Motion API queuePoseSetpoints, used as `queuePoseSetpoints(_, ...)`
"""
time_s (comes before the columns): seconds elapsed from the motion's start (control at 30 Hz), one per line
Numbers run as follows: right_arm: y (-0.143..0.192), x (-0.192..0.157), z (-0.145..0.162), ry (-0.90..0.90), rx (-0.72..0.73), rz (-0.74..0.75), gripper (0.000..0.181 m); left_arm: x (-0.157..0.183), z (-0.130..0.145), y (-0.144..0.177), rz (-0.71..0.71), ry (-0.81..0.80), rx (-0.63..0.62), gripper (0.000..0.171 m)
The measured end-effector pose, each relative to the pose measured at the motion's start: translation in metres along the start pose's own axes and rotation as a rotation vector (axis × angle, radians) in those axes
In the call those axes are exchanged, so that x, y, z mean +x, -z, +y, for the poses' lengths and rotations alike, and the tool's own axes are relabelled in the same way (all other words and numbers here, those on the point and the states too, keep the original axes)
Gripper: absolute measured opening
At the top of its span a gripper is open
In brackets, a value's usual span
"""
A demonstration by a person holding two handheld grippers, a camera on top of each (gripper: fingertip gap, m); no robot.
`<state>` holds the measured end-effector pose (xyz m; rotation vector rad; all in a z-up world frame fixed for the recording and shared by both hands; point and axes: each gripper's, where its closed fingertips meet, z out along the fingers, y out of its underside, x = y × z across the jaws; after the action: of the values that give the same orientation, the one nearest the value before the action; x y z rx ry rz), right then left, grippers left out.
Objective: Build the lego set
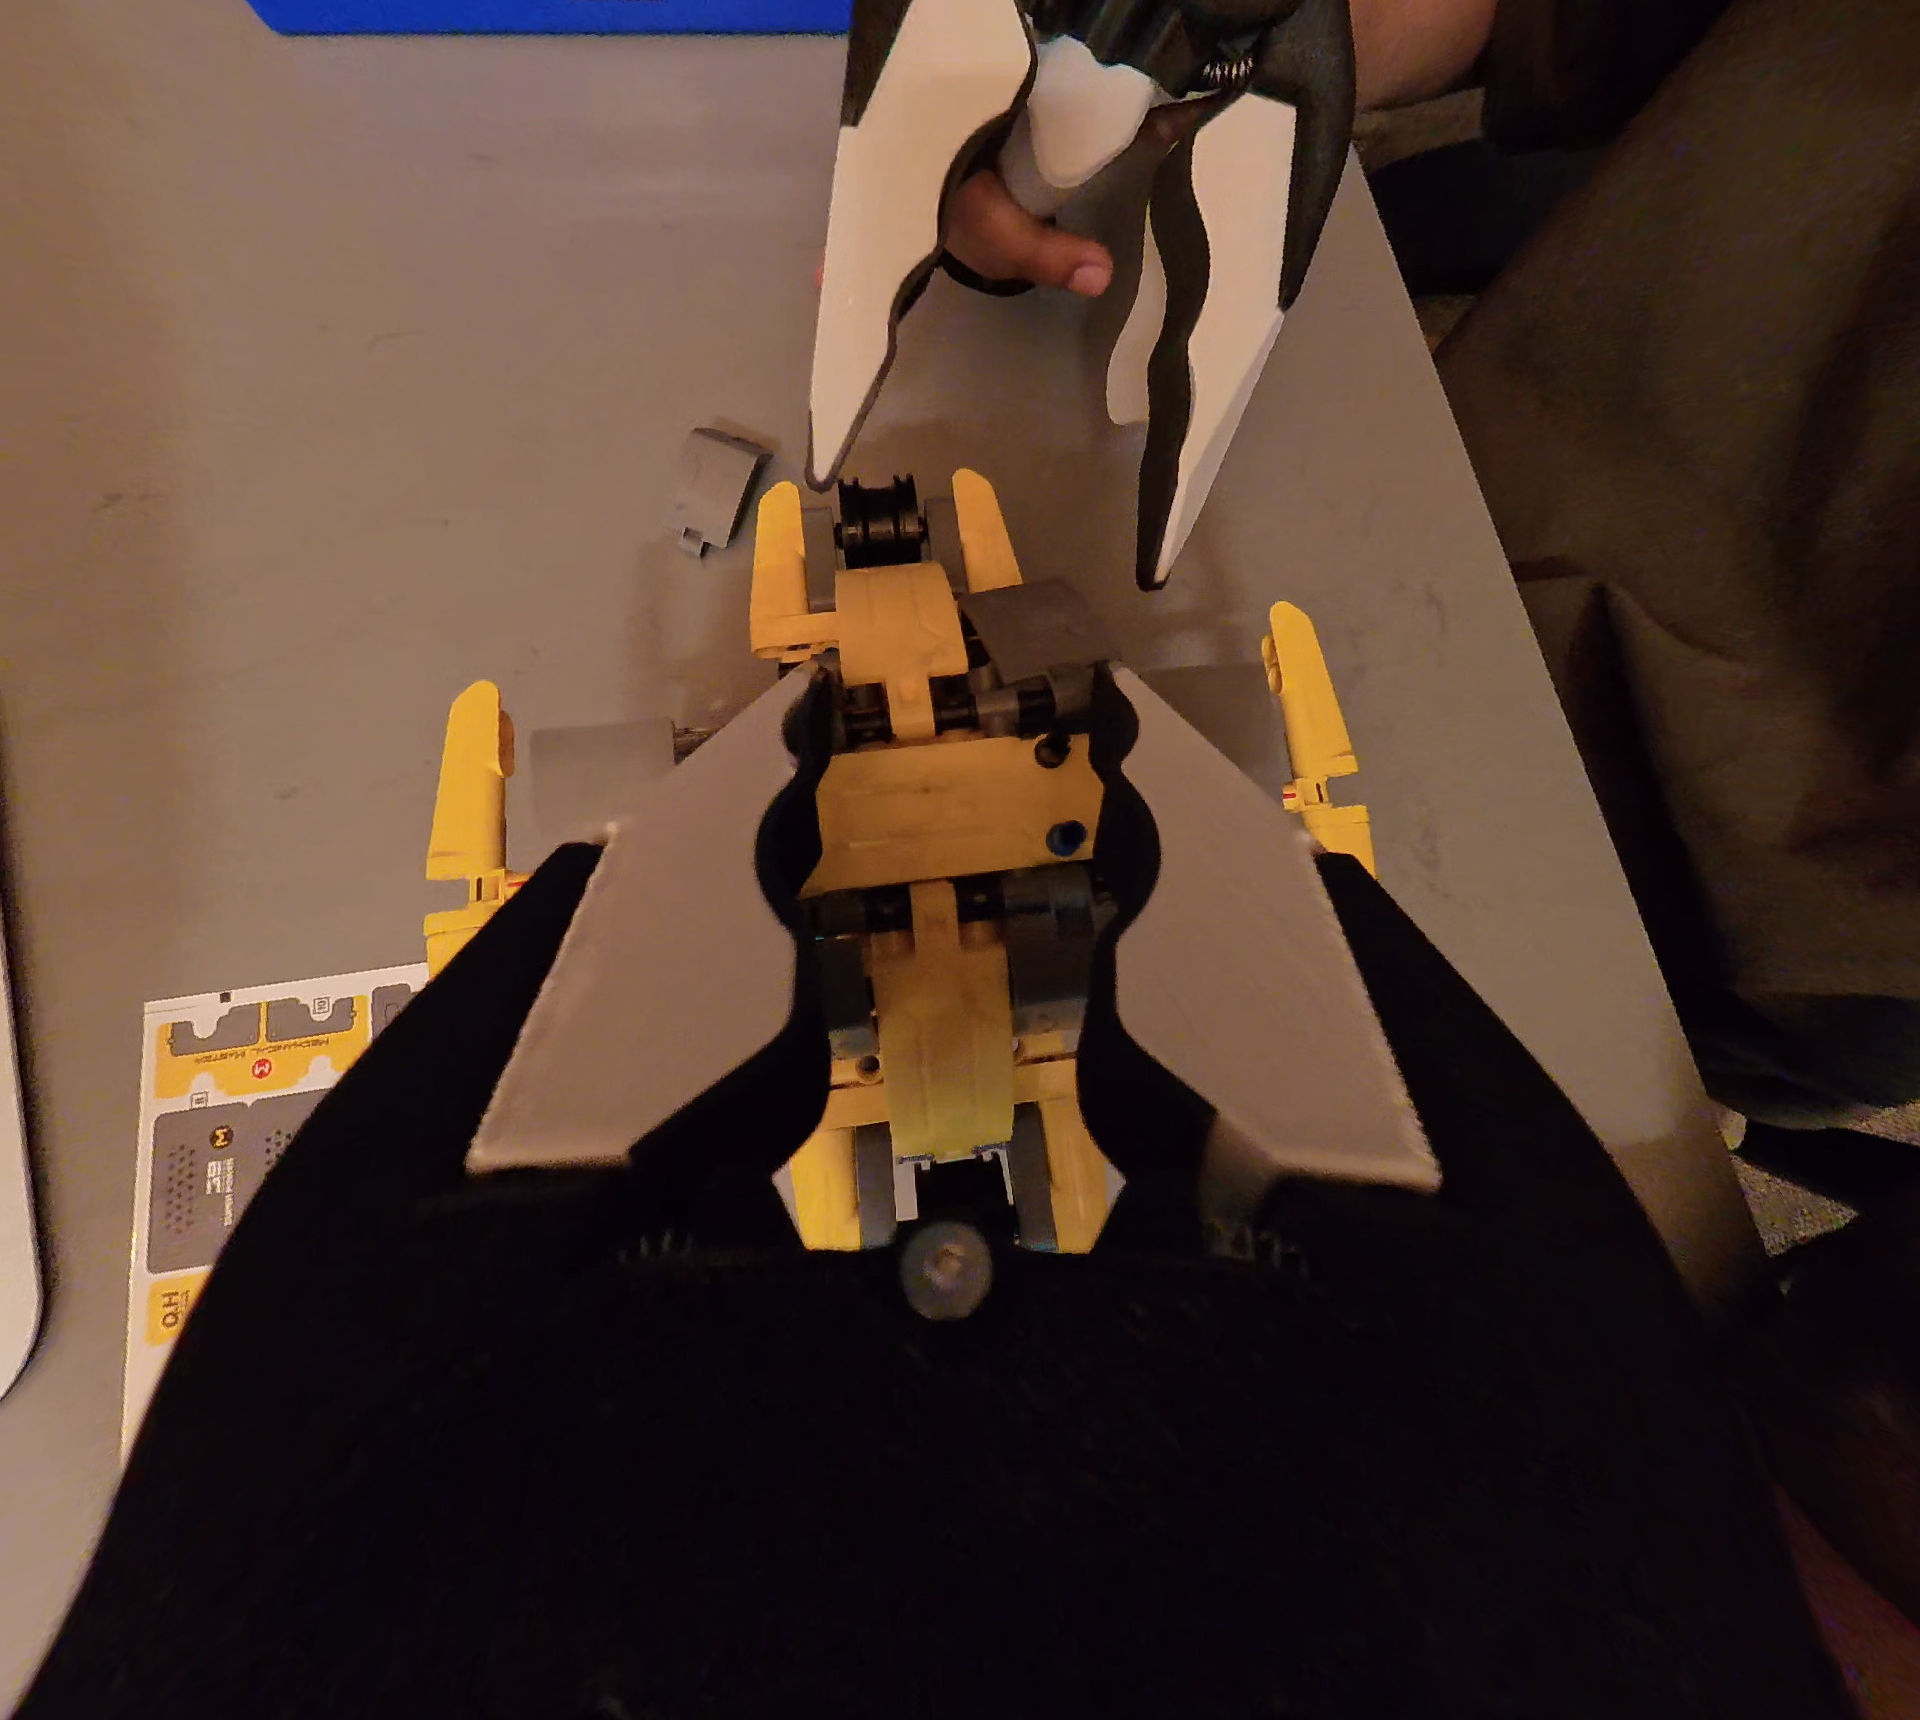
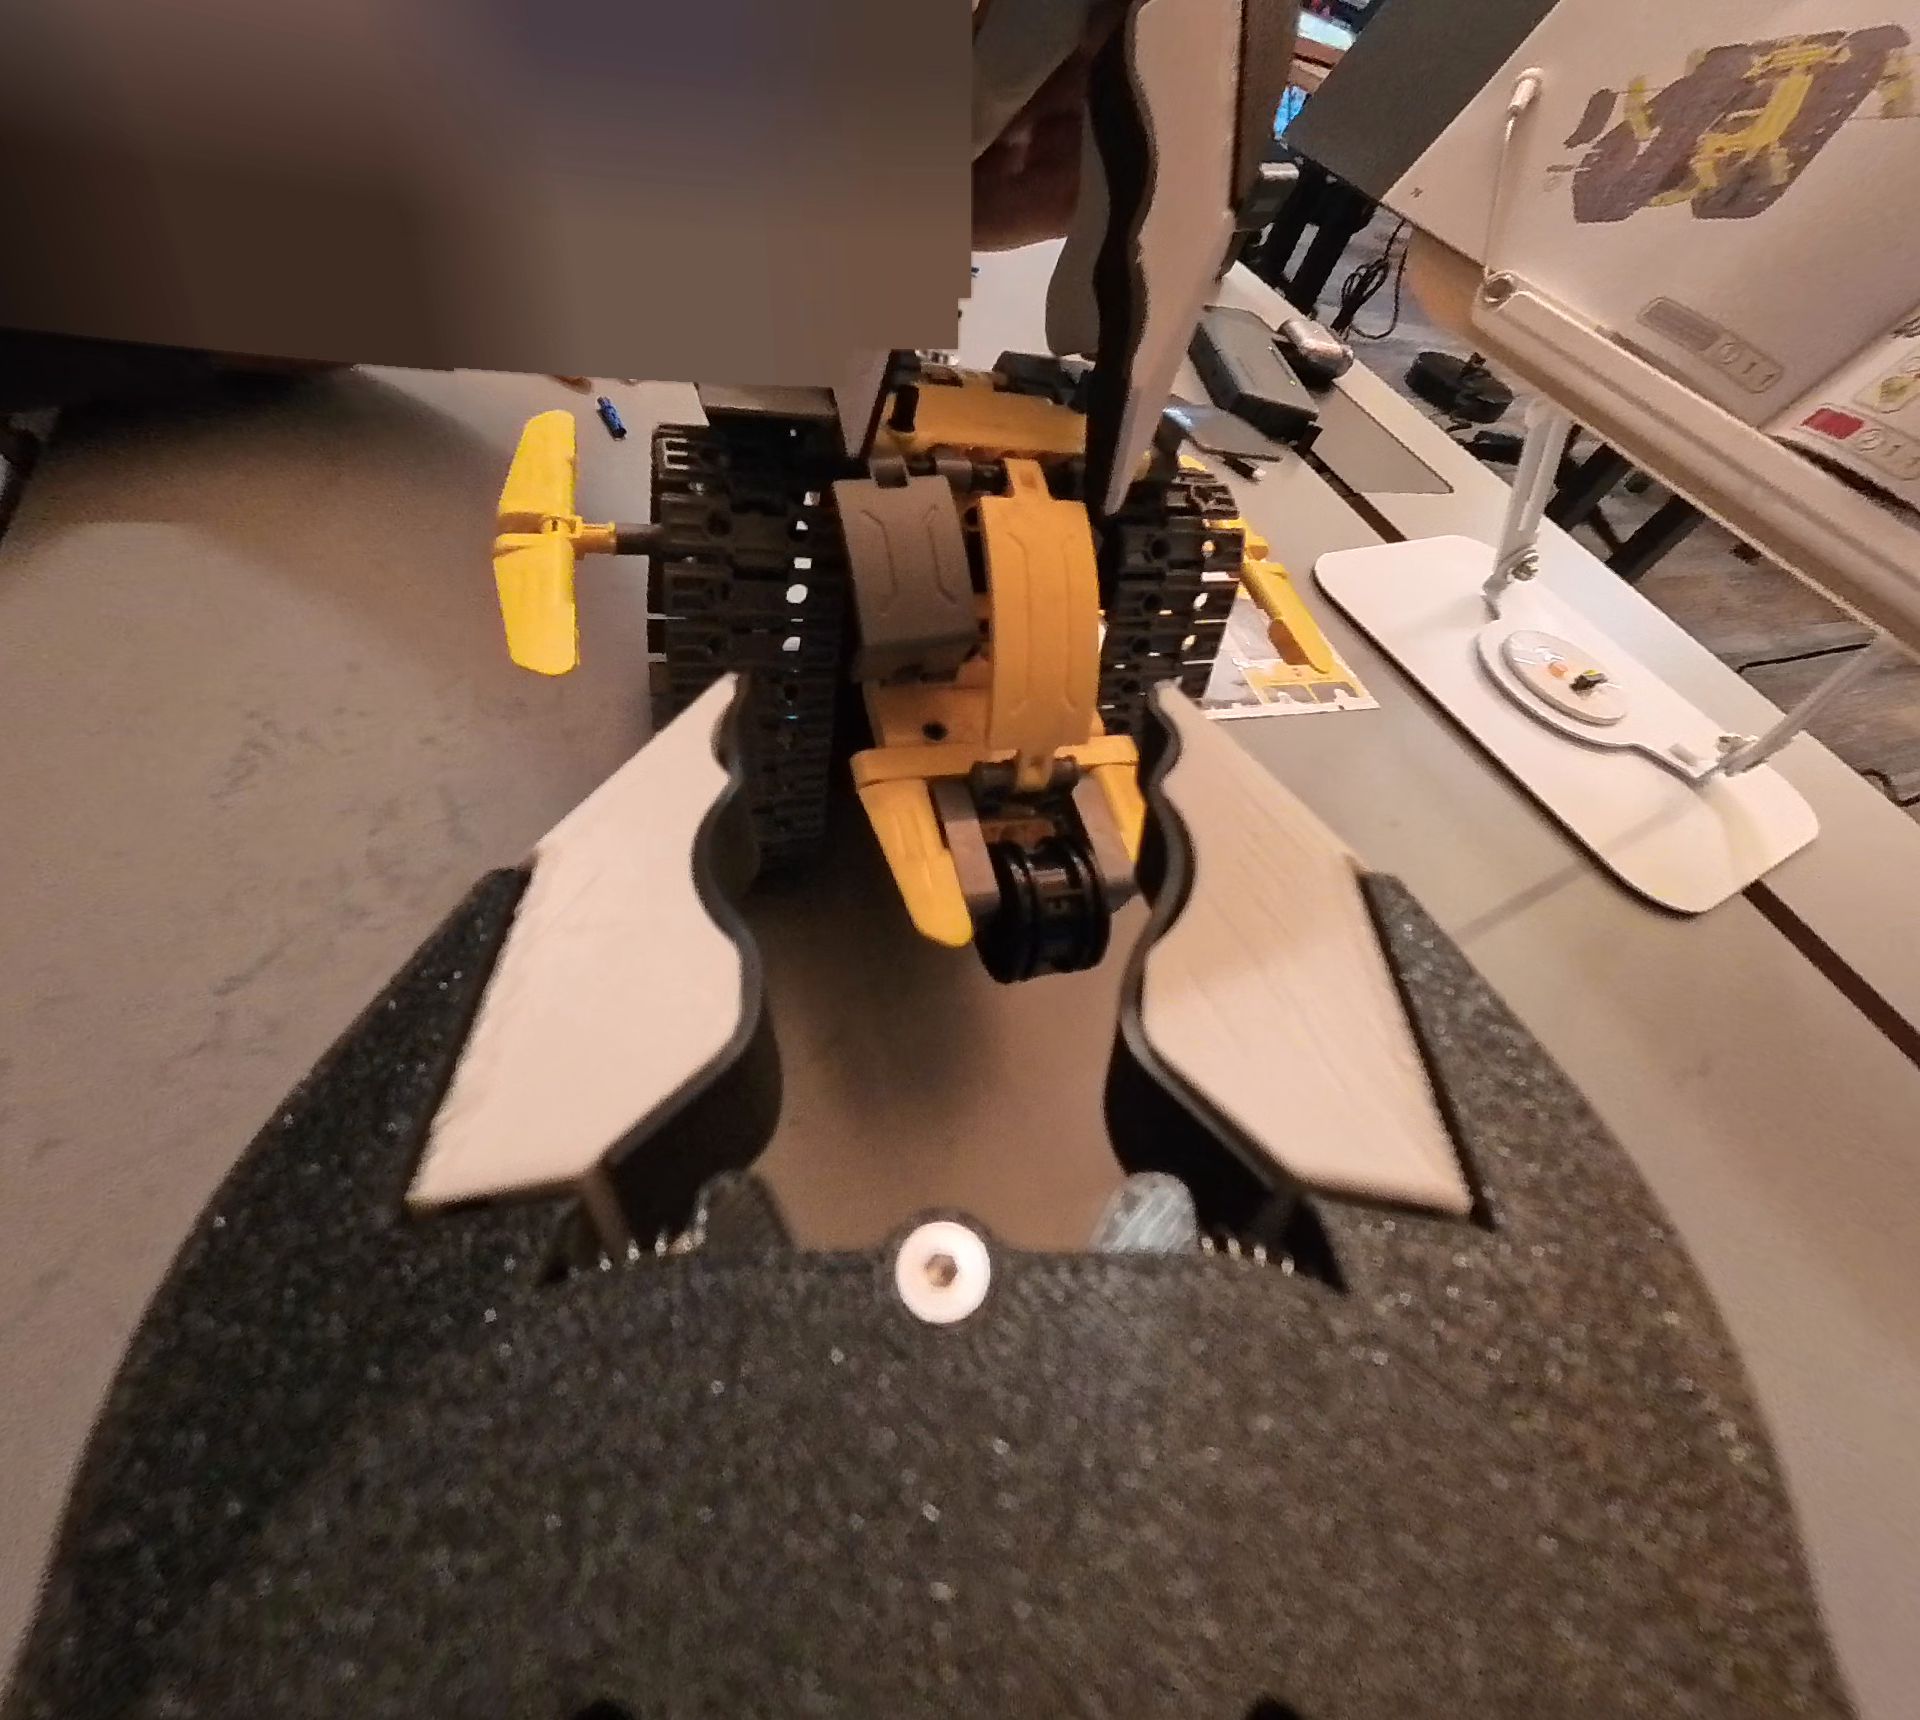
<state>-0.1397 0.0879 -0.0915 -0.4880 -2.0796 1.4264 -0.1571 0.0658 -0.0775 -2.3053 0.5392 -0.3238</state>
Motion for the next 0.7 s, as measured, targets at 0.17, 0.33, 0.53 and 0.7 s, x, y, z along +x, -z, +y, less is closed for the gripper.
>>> queuePoseSetpoints(0.17,-0.004,-0.0041,0.0047,-0.003,-0.013,-0.016,0.072,-0.003,0.0007,0.0021,-0.035,-0.006,0.001,0.055)
queuePoseSetpoints(0.33,-0.004,-0.0039,0.0066,-0.012,-0.014,-0.022,0.072,-0.0025,0.0002,-0.0003,-0.023,0.002,-0.009,0.053)
queuePoseSetpoints(0.53,-0.0008,-0.0051,0.0007,-0.024,0.013,-0.03,0.072,0.0004,-0.001,-0.0018,-0.01,-0.009,-0.012,0.046)
queuePoseSetpoints(0.7,-0.0007,-0.0084,-0.0009,-0.023,0.018,-0.041,0.072,0.0001,-0.0009,-0.0019,-0.005,-0.011,-0.008,0.045)
